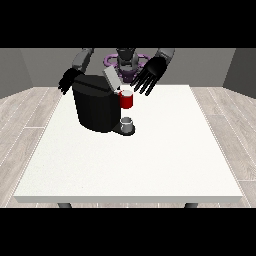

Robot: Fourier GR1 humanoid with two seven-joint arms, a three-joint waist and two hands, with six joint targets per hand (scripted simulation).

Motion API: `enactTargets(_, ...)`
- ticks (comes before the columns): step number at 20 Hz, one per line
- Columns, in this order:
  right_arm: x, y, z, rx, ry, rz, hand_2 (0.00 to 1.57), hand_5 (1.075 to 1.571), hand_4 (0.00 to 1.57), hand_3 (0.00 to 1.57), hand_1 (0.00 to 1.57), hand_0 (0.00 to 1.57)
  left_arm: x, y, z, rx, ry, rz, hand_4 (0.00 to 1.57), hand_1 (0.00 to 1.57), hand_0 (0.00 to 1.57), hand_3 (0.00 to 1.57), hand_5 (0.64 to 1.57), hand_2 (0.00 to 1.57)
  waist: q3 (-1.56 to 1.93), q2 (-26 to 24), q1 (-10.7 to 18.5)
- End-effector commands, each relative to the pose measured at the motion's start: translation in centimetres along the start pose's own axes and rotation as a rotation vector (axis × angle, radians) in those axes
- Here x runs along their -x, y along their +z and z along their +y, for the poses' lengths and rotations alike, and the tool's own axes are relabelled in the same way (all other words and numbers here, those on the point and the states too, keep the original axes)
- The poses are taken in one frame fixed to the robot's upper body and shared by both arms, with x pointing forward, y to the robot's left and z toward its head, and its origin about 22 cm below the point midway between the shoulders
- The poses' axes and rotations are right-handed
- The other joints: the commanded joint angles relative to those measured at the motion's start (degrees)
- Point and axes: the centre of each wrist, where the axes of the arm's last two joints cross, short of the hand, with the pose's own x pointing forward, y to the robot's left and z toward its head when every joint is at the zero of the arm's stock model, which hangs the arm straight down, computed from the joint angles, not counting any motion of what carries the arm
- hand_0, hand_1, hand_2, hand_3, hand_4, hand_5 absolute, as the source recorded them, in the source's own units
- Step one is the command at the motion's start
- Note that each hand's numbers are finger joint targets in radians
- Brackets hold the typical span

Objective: Insert the coffee pod into the coffee machine and close the lid

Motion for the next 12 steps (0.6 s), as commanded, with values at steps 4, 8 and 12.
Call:
enactTargets(4,3.8,3.1,-1.6,0.054,0.016,0.109,0.00,1.571,0.36,0.00,0.00,0.00,0.7,0.7,-6.2,0.067,0.122,0.013,0.00,0.00,0.00,0.00,1.571,0.00,-0.01,-7.1,3.0)
enactTargets(8,2.5,1.4,-1.1,0.086,-0.015,0.095,0.00,1.571,0.38,0.00,0.00,0.00,-0.5,-0.3,-4.9,0.000,0.404,0.000,0.00,0.00,0.00,0.00,1.571,0.00,-0.02,-9.2,5.8)
enactTargets(12,4.7,4.0,-3.1,0.142,-0.008,0.146,0.00,1.571,0.43,0.00,0.00,0.00,2.3,1.7,-10.5,-0.048,0.720,0.013,0.26,0.00,0.00,0.00,1.571,0.00,-0.08,-12.8,8.1)
